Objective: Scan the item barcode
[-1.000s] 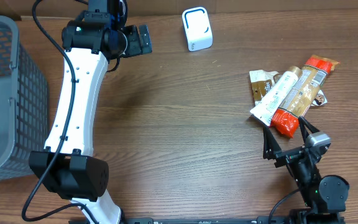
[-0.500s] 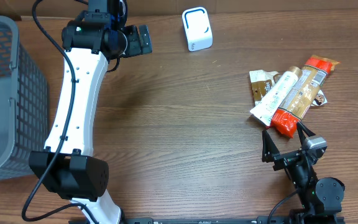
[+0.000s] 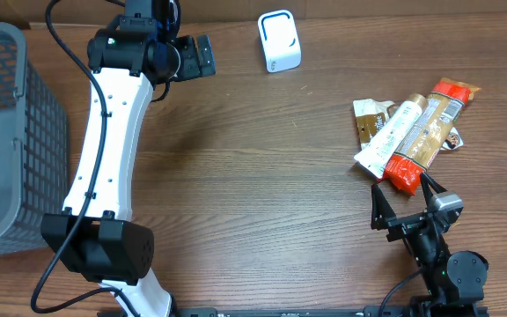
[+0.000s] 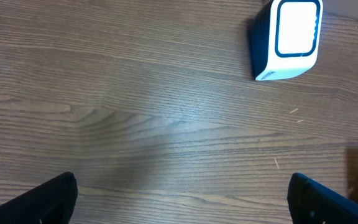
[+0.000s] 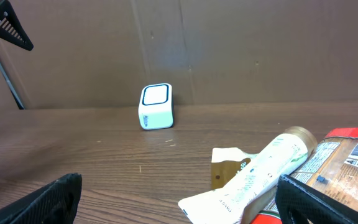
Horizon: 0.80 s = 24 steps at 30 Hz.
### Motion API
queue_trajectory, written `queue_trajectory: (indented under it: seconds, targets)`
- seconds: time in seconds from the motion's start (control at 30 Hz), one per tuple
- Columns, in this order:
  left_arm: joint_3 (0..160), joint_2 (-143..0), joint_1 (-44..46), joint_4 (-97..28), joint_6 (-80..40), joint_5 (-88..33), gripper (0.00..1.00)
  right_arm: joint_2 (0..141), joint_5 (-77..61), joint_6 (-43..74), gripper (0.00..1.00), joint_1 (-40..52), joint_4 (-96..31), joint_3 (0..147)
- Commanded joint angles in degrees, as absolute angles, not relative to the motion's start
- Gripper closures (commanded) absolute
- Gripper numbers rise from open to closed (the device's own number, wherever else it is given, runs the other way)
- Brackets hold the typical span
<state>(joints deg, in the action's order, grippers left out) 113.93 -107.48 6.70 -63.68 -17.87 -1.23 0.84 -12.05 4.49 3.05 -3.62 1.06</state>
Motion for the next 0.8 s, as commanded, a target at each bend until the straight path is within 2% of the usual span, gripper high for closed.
queue_trajectory:
  seconds: [0.0, 0.37, 0.57, 0.63, 0.77]
  targets:
    - [114.5, -107.5, 6.8, -63.7, -17.8, -1.1, 0.0, 0.2, -12.3, 4.7, 0.0, 3.4, -3.4, 0.4]
    - [113.1, -100.0, 7.1, -64.1, -16.5, -0.6, 0.0, 0.2, -12.3, 4.7, 0.0, 3.4, -3.4, 0.4]
    - [96.9, -86.8, 7.0, -56.4, -14.2, 1.4, 0.01, 0.2, -12.3, 4.7, 0.0, 3.4, -3.4, 0.4]
    - [89.1, -81.8, 7.0, -50.2, -10.0, -0.6, 0.0, 0.2, -12.3, 4.7, 0.0, 3.4, -3.4, 0.4]
    - [71.1, -70.5, 6.5, -33.8, 9.8, -12.6, 0.01, 0.2, -12.3, 4.7, 0.0, 3.4, -3.4, 0.4]
